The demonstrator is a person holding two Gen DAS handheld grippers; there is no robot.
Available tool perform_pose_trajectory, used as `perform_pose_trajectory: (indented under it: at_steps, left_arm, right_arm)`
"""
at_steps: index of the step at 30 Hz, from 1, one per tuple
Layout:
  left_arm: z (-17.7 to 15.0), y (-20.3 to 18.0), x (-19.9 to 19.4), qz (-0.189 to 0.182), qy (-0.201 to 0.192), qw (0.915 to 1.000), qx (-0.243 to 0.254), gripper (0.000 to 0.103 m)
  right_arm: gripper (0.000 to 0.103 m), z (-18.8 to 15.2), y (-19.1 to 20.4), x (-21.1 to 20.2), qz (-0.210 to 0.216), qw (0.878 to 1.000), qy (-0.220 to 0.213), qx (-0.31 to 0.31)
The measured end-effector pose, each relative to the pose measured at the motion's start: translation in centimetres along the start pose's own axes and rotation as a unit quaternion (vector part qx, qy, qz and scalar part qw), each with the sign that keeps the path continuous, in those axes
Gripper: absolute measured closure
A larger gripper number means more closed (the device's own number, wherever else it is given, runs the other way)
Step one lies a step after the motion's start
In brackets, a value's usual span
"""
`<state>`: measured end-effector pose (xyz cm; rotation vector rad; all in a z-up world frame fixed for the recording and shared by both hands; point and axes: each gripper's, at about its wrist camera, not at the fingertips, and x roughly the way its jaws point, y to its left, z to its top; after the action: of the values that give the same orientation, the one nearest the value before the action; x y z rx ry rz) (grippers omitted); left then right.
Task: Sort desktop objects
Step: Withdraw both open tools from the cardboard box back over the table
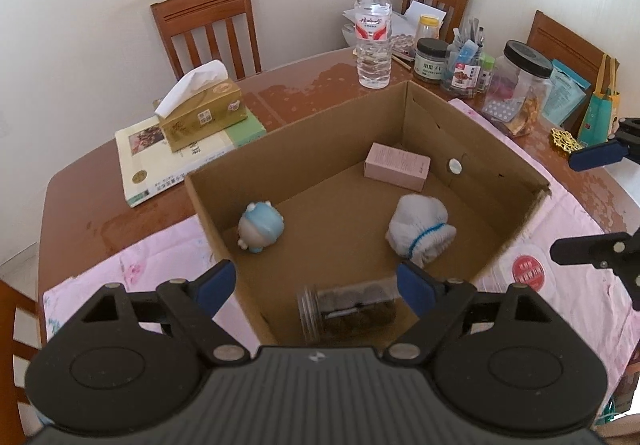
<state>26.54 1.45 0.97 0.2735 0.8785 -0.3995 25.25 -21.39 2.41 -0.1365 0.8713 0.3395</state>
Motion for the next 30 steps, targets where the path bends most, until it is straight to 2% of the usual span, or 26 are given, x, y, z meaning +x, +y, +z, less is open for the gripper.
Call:
perform_pose_trajectory:
  at_steps: [6,19,30]
  left_arm:
    - [-2.3,-0.7,-1.6,0.015,-0.002,0.9999,-0.007,0.014]
    - [-7.7,-2.1,-3.8,0.041,0.011,0.9975,-0.056,0.014]
    - [-13.2,-4.2,-5.0,0.065,0.041,0.9918,-0.103,0.014]
  right_arm:
    - [0.000,-1.9,0.5,-0.7,0.004,1.000,0.003,-0.009]
    - [0.000,-5.8,1.0,-2.5,0.013,1.000,0.008,-0.013]
    - [0.000,-9.6,2.5,-3.5,0.038,0.998,0.017,-0.042]
